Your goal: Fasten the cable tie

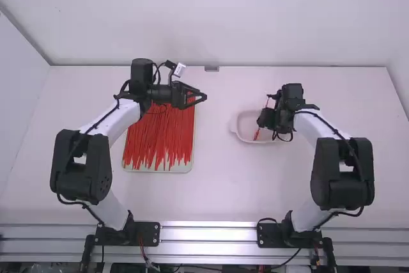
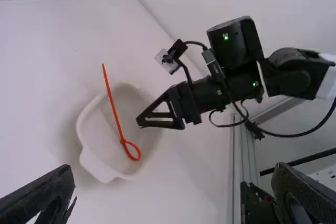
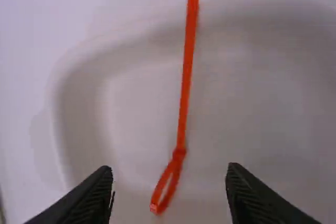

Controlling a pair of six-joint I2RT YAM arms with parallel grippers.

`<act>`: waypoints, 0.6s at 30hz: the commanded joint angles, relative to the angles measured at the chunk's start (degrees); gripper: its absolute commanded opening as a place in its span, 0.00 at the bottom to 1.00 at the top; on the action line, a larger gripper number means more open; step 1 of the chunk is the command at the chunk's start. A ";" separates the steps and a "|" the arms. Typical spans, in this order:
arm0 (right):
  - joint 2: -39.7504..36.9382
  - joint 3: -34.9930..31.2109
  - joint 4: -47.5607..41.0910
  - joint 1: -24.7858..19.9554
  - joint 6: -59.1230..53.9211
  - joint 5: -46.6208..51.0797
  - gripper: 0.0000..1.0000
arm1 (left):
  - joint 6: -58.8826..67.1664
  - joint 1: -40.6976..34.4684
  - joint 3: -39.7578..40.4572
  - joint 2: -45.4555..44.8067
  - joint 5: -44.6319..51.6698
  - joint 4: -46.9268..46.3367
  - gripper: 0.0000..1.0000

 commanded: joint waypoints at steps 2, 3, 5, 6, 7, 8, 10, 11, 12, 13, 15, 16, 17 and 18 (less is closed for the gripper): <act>-1.84 4.63 -4.66 -0.46 0.33 -1.14 0.63 | -0.33 0.98 1.20 -2.16 0.44 -0.20 0.99; -2.91 5.27 -6.10 -0.28 0.33 -1.14 0.63 | -0.31 0.94 1.20 -2.75 0.31 -0.48 0.99; -4.33 5.95 -7.58 0.33 0.33 -1.14 0.64 | -0.26 0.85 1.20 -3.65 0.17 -1.22 0.99; -6.21 6.45 -8.98 1.14 0.33 -1.11 0.64 | -0.33 0.98 1.20 -4.90 -0.76 -2.78 0.99; -7.80 6.56 -9.94 1.77 0.37 -1.09 0.64 | -0.26 1.03 1.20 -6.05 -2.08 -4.70 0.99; -9.66 6.60 -10.93 2.43 0.35 -1.09 0.67 | -0.28 0.85 1.20 -7.19 -3.69 -6.71 0.99; -12.31 6.60 -12.35 3.34 0.35 -1.07 0.98 | -0.26 0.83 1.20 -9.11 -6.43 -10.51 0.99; -14.34 6.60 -13.44 4.15 0.42 -0.98 0.98 | -0.26 1.09 1.20 -10.38 -8.24 -13.18 0.99; -15.04 6.60 -13.90 4.44 0.39 -0.87 0.98 | -0.26 1.16 1.20 -10.97 -8.87 -14.23 0.99; -16.44 6.60 -14.75 5.01 0.39 -0.66 0.98 | -0.26 1.33 1.20 -12.07 -10.16 -16.44 0.99; -19.93 6.60 -17.20 6.32 0.37 -0.66 0.98 | 1.86 1.18 1.20 -14.78 -12.11 -20.98 0.99; -20.41 6.60 -17.53 6.45 0.35 -0.63 0.98 | 2.29 1.18 1.20 -15.10 -12.28 -21.51 0.99; -21.73 6.60 -18.40 6.82 0.39 -0.39 0.98 | 3.06 1.20 1.20 -16.11 -12.76 -22.91 0.99; -22.97 6.60 -19.23 7.15 0.42 0.22 0.98 | 3.13 1.18 1.20 -17.03 -13.57 -24.11 0.99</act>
